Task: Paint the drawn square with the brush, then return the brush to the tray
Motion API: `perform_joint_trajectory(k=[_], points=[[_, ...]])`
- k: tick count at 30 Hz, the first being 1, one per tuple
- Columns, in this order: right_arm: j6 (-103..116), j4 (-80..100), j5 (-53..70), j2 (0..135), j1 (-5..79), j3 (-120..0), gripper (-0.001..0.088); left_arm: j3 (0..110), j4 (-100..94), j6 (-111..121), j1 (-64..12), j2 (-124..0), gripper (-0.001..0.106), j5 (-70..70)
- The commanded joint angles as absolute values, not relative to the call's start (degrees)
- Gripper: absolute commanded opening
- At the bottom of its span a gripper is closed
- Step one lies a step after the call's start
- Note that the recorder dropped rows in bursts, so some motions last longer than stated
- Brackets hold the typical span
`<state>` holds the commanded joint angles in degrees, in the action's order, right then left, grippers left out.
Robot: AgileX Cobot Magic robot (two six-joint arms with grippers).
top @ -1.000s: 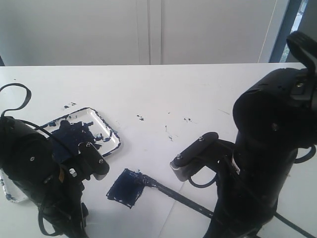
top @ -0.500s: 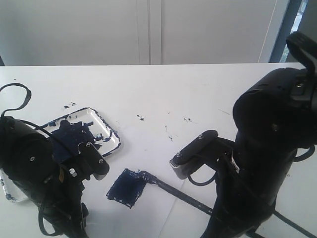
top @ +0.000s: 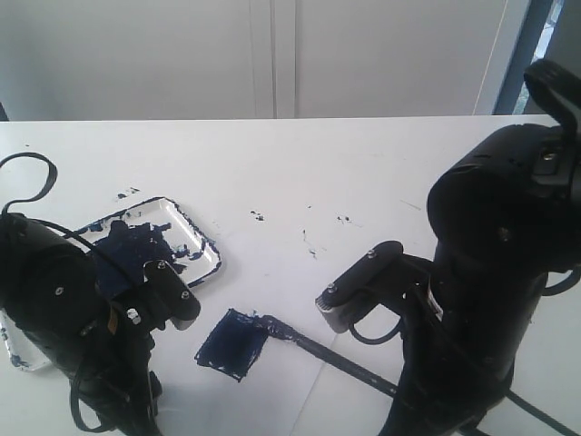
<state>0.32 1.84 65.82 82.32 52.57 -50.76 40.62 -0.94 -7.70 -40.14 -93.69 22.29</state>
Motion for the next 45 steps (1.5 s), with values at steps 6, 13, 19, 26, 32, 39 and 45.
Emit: perform_joint_trajectory(k=[6, 13, 19, 26, 32, 39, 45], points=[[0.00, 1.84, 65.60, 82.32, 52.57, -50.76, 0.0000, 40.62, -0.94, -7.70, -40.14, -93.69, 0.048, 22.29], [0.00, 1.84, 65.64, 80.50, 52.57, -50.88, 0.0000, 40.62, -0.94, -7.70, -40.14, -93.69, 0.048, 22.29], [0.00, 1.09, 64.66, 74.93, 52.57, -50.88, 0.0000, 40.62, -0.94, -7.70, -40.14, -93.69, 0.048, 22.43], [0.00, 0.00, 53.14, 76.28, 52.57, -52.03, 0.0000, 40.62, -0.94, -7.70, -40.14, -93.69, 0.048, 22.21], [0.00, 0.00, 46.73, 86.41, 52.57, -59.19, 0.0000, 40.62, -0.94, -7.70, -40.14, -93.69, 0.048, 22.21], [0.00, 0.00, 42.15, 101.35, 52.57, -70.81, 0.0000, 40.62, -0.94, -7.70, -40.14, -93.69, 0.048, 22.21], [-1.86, -2.57, 43.46, 107.05, 52.57, -74.58, 0.0000, 40.62, -0.94, -7.70, -40.14, -93.69, 0.048, 21.98]])
